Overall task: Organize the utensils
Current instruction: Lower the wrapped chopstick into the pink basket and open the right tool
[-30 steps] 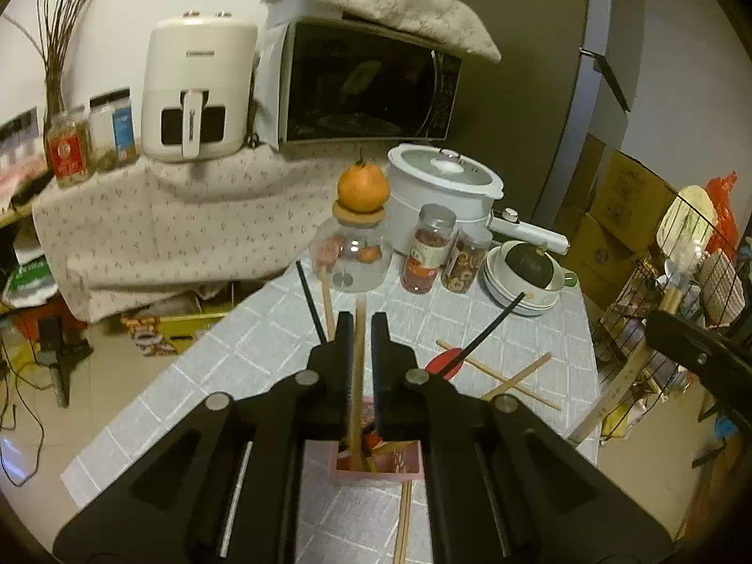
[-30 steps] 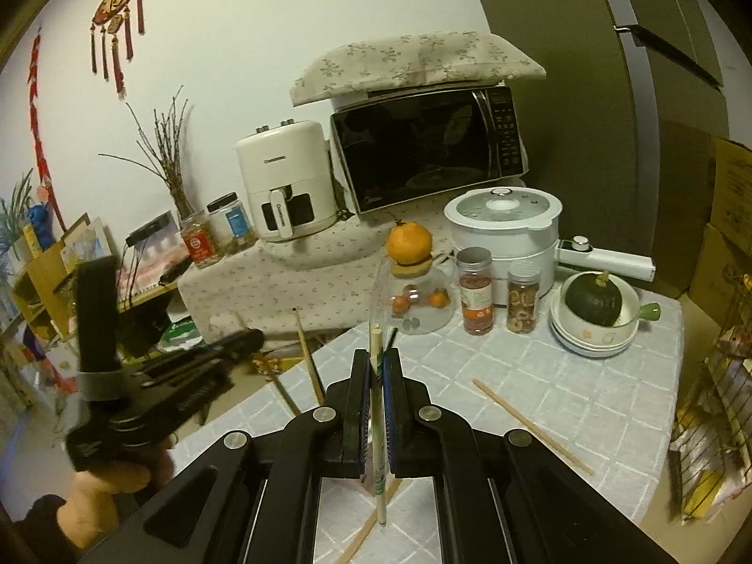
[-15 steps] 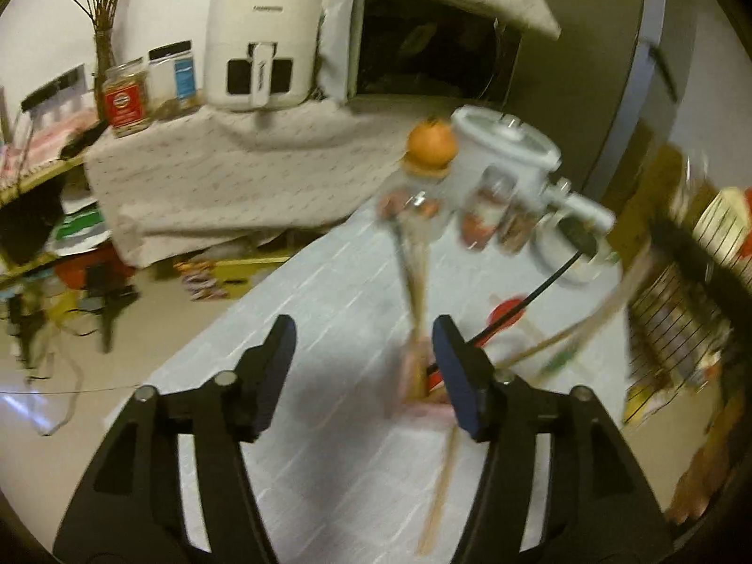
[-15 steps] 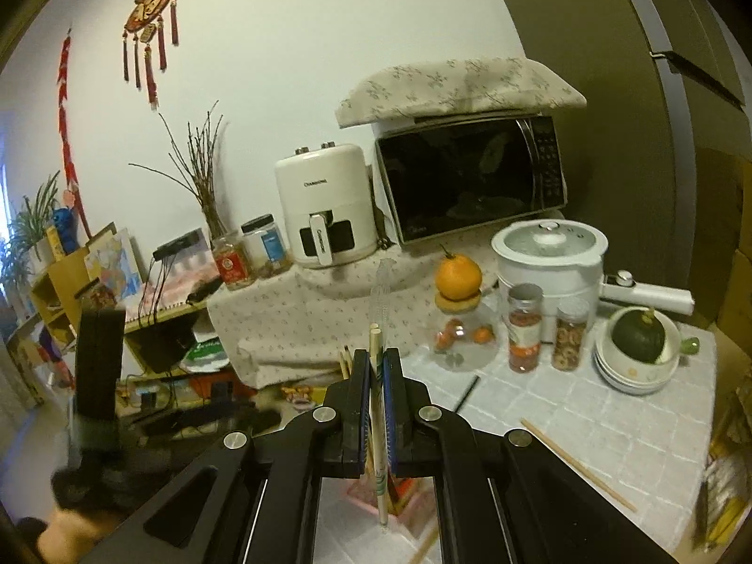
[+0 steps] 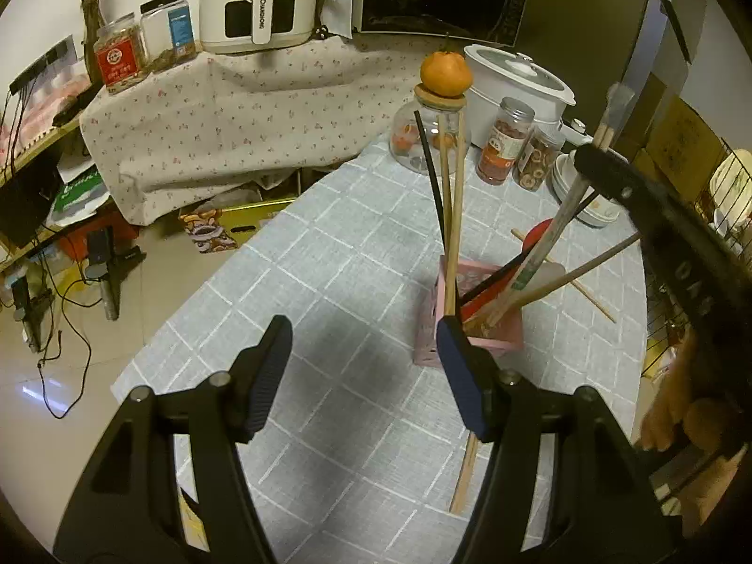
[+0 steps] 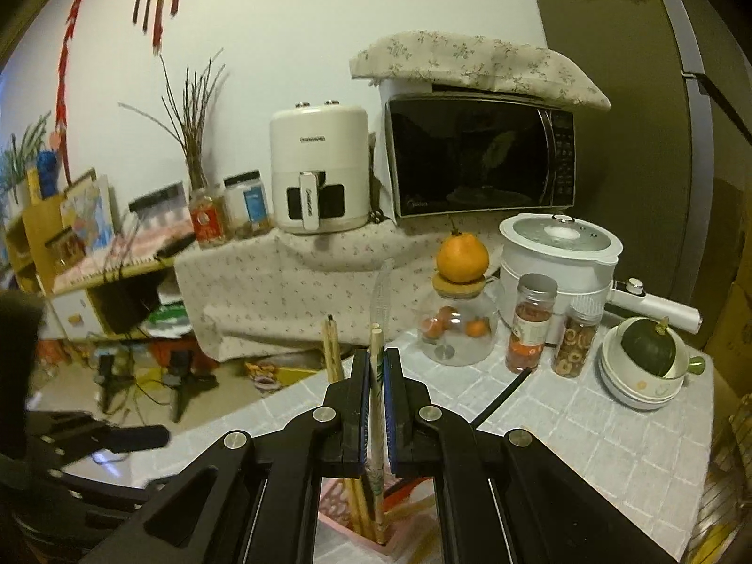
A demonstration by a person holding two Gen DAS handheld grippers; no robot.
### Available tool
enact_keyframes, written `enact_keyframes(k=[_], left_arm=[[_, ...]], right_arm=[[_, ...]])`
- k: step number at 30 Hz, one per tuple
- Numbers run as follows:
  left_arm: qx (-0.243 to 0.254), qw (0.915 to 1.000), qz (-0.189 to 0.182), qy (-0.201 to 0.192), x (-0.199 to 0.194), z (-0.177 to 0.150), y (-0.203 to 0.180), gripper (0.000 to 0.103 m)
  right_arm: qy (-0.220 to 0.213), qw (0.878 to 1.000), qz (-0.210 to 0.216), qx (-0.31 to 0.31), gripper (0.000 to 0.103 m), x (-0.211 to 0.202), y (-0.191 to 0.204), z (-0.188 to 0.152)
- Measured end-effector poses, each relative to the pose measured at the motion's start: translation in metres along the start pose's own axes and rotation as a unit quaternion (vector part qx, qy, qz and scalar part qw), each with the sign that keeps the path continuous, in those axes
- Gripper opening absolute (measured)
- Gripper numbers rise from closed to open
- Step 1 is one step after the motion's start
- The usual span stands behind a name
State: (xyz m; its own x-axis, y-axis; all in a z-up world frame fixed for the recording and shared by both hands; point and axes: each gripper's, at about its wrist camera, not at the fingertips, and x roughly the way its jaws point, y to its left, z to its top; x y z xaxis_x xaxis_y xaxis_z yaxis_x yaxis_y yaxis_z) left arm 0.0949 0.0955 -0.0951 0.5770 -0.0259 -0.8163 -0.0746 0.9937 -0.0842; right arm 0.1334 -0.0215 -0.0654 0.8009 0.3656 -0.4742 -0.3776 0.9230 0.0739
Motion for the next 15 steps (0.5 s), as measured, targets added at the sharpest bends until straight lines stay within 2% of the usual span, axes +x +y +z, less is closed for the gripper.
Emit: enact_keyframes(k=[6, 7, 9, 10, 11, 15], left_arm=[[-0.004, 0.9999, -0.007, 0.007, 0.002, 0.000, 0.002, 0.065], [-0.004, 0.9999, -0.008, 0.010, 0.003, 0.000, 0.001, 0.065], [-0.003, 0.9998, -0.010, 0.014, 0.004, -0.001, 0.001, 0.065], [-0.003, 0.9998, -0.014, 0.016, 0.004, -0.002, 0.001, 0.065], [-0.003, 0.9996, -0.018, 0.019, 0.005, -0.002, 0.001, 0.065], [-0.004, 0.9989, -0.033, 0.035, 0.009, -0.007, -0.001, 0.067]], right_arm=[[0.034, 0.999, 0.012, -0.020, 0.009, 0.006, 0.006, -0.007], [0.036, 0.999, 0.016, -0.019, 0.014, 0.003, 0.006, -0.006], [0.034, 0.999, 0.019, -0.014, 0.030, -0.004, 0.005, -0.004], [0.030, 0.999, 0.022, -0.009, 0.042, -0.009, 0.003, -0.002], [0.027, 0.999, 0.025, -0.004, 0.045, -0.014, 0.001, 0.000], [0.028, 0.999, 0.025, 0.007, 0.047, -0.034, -0.012, 0.007]])
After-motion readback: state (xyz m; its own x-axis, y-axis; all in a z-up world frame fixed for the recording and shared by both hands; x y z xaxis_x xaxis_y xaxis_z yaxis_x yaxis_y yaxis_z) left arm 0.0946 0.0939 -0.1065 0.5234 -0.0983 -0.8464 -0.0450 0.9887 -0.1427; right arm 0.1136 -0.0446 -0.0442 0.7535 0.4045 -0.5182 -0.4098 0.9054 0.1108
